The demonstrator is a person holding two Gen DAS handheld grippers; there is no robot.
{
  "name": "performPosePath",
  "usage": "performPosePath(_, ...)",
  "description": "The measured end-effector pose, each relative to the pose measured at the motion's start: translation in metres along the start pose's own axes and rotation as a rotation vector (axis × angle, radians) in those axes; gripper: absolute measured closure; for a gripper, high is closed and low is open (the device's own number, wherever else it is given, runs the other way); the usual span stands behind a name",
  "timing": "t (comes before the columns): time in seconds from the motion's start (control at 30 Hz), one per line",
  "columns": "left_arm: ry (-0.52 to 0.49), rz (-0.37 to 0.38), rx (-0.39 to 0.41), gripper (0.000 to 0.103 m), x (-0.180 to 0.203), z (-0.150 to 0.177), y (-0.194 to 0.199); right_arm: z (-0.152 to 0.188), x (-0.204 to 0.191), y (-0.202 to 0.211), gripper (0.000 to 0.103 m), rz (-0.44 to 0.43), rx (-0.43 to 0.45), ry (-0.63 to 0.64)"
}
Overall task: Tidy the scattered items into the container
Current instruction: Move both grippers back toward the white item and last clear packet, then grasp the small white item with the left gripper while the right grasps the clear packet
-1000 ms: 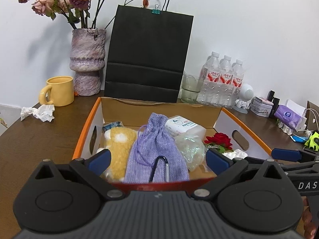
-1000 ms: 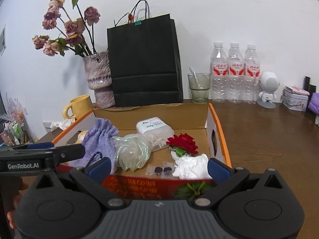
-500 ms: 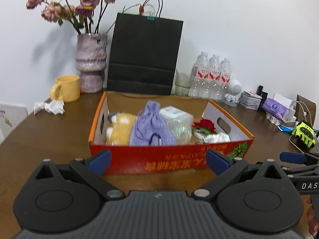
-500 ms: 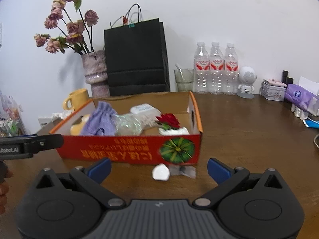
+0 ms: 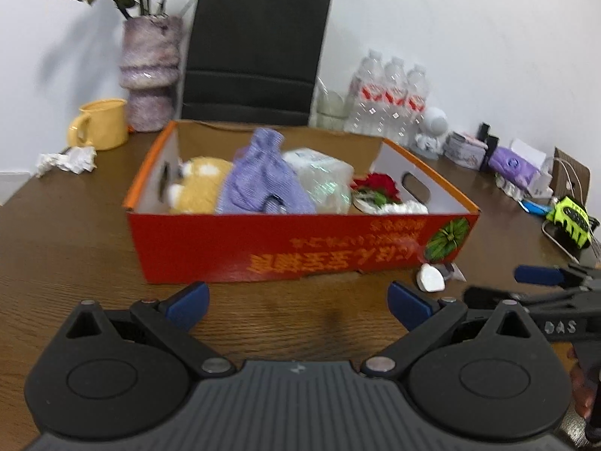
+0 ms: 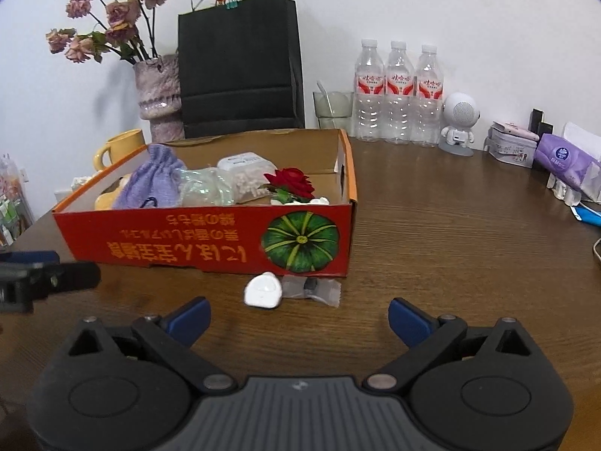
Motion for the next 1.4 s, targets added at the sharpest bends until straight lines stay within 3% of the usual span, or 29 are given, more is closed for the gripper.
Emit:
performPosePath(0.37,-0.063,0.034,-0.059,0.001,0.074,0.004,-0.052,0.008,0.047,-0.009,0.007,0.019,-0.032,0.027)
performPosePath(0.5,-0.051,0.009,-0.071,0.006,0.090,0.004,-0.069,0.007,0.067,-0.015,0.008,0.053,-0.044,0.046)
performPosePath(0.67,-0.055,-0.014,-0.078,0.018,0.104,0.003,-0.082,0.009,0.085,-0.020,0.008,0.020,-0.049,0.025)
performPosePath(0.77,-0.064,-0.024,-0.092,0.043,0.108,0.006,-0.088,0.009,0.092,-0.022,0.008,0.010,-0.047,0.005)
performPosePath(0.8,-0.072,-0.033,-0.087,0.056,0.108,0.007,-0.088,0.010,0.094,-0.023,0.008,0.004,-0.047,-0.008)
performPosePath(0.83,-0.079,-0.036,-0.082,0.075,0.108,0.007,-0.087,0.010,0.095,-0.023,0.008,-0.001,-0.047,-0.014)
performPosePath(1.4,-0.054,0.021,-0.055,0.076,0.079,0.006,-0.067,0.007,0.046,-0.036,0.008,-0.054,-0.058,0.056)
Point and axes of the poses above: each gripper's, at about its wrist camera, not at the fingertips, and y roughly against the way its jaws point, x to its right, z to its underside, the point moved 9 cm from there along -y, roughly the way its jaws point, and after that the axes turned 2 degrees about y, right-handed, at the moved point
